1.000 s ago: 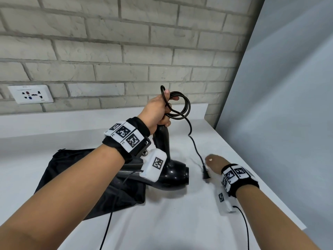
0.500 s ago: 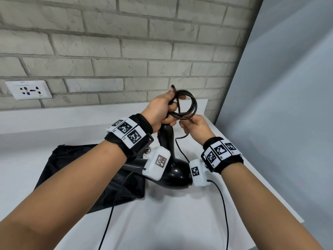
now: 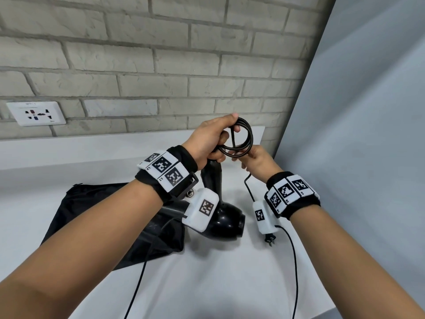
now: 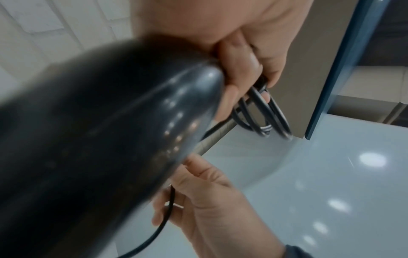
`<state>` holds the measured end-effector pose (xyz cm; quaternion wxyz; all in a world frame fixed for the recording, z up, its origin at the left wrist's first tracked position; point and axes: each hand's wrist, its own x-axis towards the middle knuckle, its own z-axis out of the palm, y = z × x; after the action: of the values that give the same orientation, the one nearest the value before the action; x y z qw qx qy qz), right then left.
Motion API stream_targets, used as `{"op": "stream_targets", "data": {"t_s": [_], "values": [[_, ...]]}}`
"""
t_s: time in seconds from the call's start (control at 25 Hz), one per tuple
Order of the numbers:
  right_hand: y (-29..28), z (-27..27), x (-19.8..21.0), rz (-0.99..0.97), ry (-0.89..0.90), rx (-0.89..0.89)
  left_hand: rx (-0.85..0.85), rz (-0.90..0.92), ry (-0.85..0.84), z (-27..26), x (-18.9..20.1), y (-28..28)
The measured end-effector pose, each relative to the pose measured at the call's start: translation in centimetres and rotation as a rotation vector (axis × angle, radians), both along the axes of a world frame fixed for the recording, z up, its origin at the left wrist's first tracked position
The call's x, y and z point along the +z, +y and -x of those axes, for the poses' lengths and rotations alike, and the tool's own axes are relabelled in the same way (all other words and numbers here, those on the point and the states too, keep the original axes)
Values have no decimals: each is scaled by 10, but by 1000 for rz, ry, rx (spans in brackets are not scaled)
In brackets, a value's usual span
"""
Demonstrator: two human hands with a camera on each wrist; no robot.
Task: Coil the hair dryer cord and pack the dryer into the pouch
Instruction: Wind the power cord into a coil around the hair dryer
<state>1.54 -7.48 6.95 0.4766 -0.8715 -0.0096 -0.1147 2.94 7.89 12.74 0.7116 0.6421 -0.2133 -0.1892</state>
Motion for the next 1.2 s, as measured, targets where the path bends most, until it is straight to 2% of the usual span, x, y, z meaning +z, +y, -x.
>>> {"op": "stream_targets", "data": {"t_s": [0.16, 0.24, 0.52, 0.72, 0.84, 1.08, 1.2], "values": [[6, 2, 17, -70, -71, 192, 19, 42, -28, -2, 4, -3], [10, 3, 21, -37, -76, 229, 34, 53, -37, -4, 6, -2], [2, 3, 39, 60, -159, 84, -110, -33, -52, 2, 3, 5], [-4, -1, 55, 262, -190, -37, -47, -36, -30, 2, 0, -3], [-6, -1, 63, 320, -217, -130, -2, -23, -30, 4, 0, -8], [-2, 3, 83, 282, -262, -150, 14, -233, -146, 1, -10, -20], [9, 8, 78, 127, -330, -80, 89, -185, -141, -6, -12, -20]]}}
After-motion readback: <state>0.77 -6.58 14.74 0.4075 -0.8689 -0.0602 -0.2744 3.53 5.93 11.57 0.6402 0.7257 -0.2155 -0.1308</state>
